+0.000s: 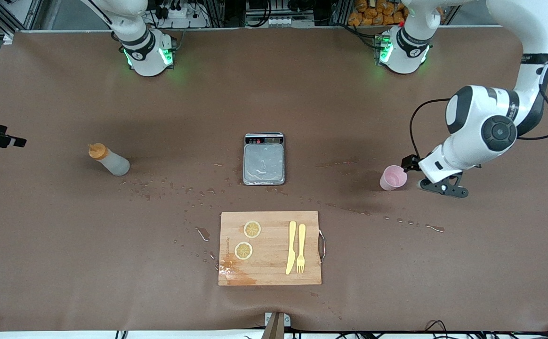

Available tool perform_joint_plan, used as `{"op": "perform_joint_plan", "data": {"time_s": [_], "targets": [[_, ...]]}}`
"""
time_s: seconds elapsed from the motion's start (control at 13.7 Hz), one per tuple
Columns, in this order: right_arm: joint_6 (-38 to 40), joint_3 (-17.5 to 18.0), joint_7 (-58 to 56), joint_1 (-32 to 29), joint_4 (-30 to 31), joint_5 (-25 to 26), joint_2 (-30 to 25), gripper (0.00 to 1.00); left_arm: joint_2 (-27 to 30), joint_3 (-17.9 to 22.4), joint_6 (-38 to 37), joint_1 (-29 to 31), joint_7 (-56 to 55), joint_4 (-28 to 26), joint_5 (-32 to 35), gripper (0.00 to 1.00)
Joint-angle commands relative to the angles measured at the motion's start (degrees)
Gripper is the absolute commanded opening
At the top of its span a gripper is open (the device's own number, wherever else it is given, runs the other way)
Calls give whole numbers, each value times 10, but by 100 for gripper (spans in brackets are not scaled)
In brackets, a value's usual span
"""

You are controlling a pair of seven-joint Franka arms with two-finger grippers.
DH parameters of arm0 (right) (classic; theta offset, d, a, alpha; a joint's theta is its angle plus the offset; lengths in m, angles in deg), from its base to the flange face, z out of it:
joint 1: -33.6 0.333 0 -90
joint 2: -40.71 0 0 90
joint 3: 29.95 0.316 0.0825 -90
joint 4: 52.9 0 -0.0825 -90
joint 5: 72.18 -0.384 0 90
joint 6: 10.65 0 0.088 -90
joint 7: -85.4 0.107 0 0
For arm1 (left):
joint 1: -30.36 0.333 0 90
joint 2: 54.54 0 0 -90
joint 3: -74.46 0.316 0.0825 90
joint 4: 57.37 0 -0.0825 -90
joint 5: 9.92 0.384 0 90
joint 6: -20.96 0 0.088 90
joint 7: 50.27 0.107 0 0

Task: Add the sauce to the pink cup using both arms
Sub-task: 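Grasp the pink cup with the left gripper while the right gripper grasps the bottle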

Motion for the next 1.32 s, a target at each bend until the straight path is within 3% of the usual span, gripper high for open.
{"op": "perform_joint_plan", "data": {"time_s": [0.0, 0.15, 0.37, 0.51, 0.73, 0.8, 0.88, 0.95, 1.02, 1.24], "targets": [[10, 10, 39, -48, -8, -34, 25, 100, -29, -1, 26, -1, 21, 4, 16, 100], [25, 9, 71, -73, -7, -74, 45, 100, -48, -1, 35, -2, 43, 6, 16, 100], [25, 9, 210, -75, -8, -76, 97, 100, -66, -1, 47, -9, 53, 8, 21, 100], [27, 10, 233, -77, -3, -77, 119, 100, -71, -1, 48, -12, 53, 7, 24, 100], [44, 9, 240, -102, -3, -121, 154, 100, -94, -1, 47, -9, 63, 16, 24, 100], [44, 9, 241, -110, -3, -130, 169, 100, -100, -1, 47, -9, 63, 17, 23, 87], [44, 9, 241, -117, -4, -145, 190, 100, -102, -1, 48, -10, 62, 16, 23, 46], [44, 9, 241, -125, -4, -155, 206, 100, -102, -1, 47, -12, 62, 16, 24, 13], [43, 9, 241, -126, -3, -166, 222, 100, -102, -1, 47, -12, 65, 16, 24, 0], [25, 9, 242, -127, -3, -199, 273, 100, -102, -1, 47, -11, 72, 17, 25, 0]]}}
